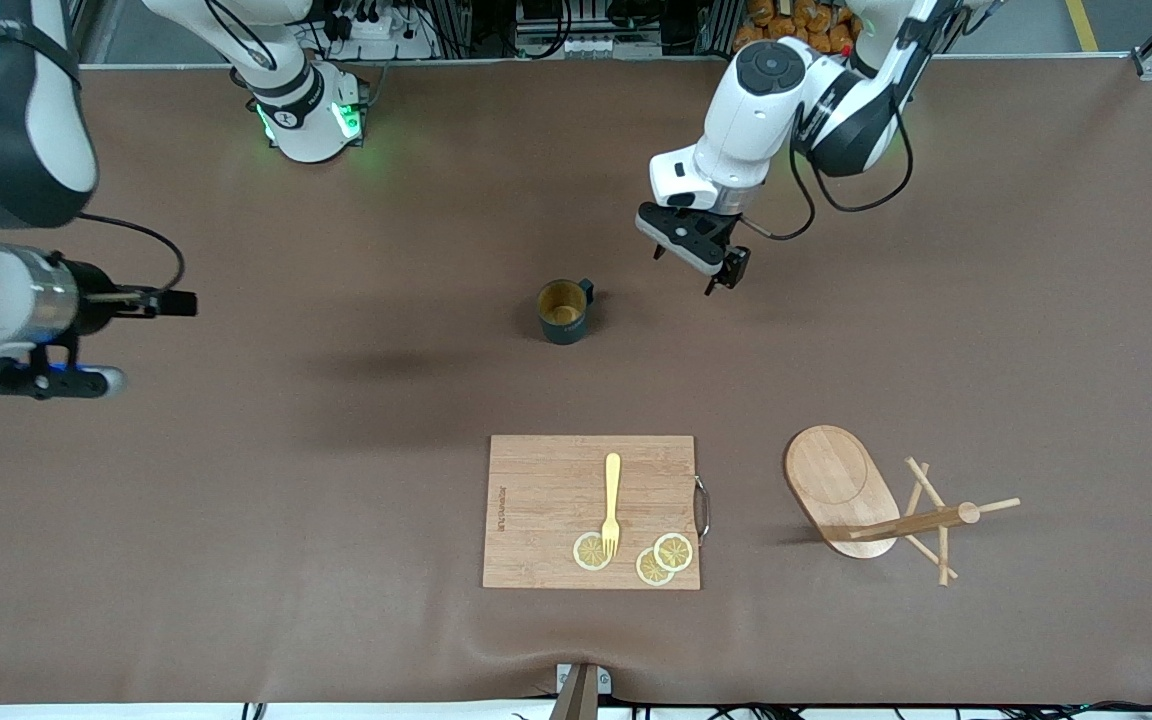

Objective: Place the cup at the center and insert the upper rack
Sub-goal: 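Withdraw the right gripper while the left gripper reaches toward the mug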

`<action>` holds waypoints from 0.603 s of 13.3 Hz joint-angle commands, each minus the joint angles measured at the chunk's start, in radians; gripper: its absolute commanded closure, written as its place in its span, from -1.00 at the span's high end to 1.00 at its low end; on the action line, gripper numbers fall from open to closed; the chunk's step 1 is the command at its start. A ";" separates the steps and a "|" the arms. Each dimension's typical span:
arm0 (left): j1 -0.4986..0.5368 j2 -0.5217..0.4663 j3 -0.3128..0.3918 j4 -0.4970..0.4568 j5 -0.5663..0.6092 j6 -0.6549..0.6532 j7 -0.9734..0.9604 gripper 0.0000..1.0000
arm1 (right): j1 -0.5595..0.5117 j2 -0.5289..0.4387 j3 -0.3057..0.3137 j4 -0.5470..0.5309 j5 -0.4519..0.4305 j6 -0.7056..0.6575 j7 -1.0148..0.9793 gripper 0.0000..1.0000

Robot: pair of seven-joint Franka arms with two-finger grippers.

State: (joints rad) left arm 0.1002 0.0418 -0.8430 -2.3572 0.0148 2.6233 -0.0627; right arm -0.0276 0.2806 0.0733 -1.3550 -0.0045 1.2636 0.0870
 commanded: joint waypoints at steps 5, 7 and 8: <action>-0.016 0.159 -0.019 -0.125 -0.003 0.340 0.004 1.00 | -0.001 -0.233 -0.133 -0.090 0.054 -0.043 -0.147 1.00; -0.039 0.196 -0.019 -0.125 -0.003 0.348 0.004 1.00 | -0.030 -0.245 -0.130 -0.098 0.054 -0.043 -0.196 1.00; -0.049 0.208 -0.019 -0.126 -0.003 0.362 0.004 1.00 | -0.052 -0.244 -0.125 -0.090 0.048 -0.041 -0.246 1.00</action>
State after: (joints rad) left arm 0.0643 0.2293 -0.8533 -2.4792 0.0148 2.9505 -0.0616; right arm -0.0330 0.0601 -0.0628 -1.4115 0.0344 1.2075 -0.0841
